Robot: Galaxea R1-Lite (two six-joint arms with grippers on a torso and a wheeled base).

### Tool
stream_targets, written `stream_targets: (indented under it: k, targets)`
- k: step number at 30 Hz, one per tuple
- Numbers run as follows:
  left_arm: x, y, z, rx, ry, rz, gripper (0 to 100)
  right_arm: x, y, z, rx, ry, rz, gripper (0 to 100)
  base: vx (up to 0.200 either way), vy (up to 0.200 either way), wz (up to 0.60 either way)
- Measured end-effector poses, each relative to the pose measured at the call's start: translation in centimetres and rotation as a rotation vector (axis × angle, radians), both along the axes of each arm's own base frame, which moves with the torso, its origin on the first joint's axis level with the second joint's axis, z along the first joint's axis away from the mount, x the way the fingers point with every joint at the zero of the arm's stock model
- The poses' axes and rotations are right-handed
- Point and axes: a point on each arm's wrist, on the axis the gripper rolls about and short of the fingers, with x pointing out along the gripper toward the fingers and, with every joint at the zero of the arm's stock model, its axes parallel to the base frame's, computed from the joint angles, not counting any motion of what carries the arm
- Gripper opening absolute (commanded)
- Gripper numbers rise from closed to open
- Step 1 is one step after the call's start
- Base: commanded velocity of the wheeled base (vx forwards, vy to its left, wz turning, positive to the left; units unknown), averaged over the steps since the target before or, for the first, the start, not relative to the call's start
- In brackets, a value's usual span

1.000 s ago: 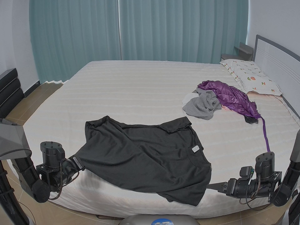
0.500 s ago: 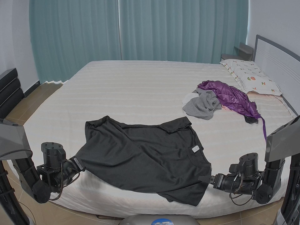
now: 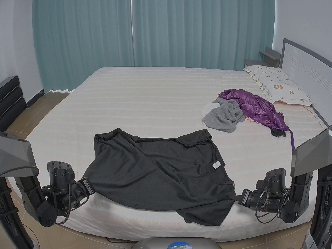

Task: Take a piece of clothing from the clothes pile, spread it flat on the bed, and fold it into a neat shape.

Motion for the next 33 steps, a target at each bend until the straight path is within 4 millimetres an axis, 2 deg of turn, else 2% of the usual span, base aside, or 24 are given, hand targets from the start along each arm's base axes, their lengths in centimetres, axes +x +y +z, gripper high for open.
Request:
stream_targets:
  k: [8,9,10,11,17,33]
  targets:
    - [-0.8,0.1,-0.9,0.045,0.069,-0.021,0,-0.6,-1.3,0.6,0.003,0.005,-0.036,0,0.000,0.000,0.00]
    - [-1.0,0.1,-1.1,0.057,0.083,-0.029,0,-0.5,-1.4,0.6,0.005,0.000,-0.040,100,0.000,0.000,0.00]
    - [-1.0,0.1,-1.2,0.063,0.092,-0.032,0,-0.5,-1.4,0.6,0.007,-0.006,-0.043,100,0.000,0.000,0.00]
    - [-1.1,0.1,-1.2,0.064,0.094,-0.033,100,-0.4,-1.5,0.6,0.009,-0.013,-0.044,100,0.000,0.000,0.00]
    - [-1.0,0.1,-1.7,0.067,0.110,-0.034,100,-0.4,-1.2,0.5,0.028,-0.047,-0.037,100,0.000,0.000,0.00]
    - [-1.3,-0.2,-1.5,0.009,0.112,-0.036,100,-1.1,-1.4,0.2,0.063,0.005,-0.072,100,0.000,0.000,0.00]
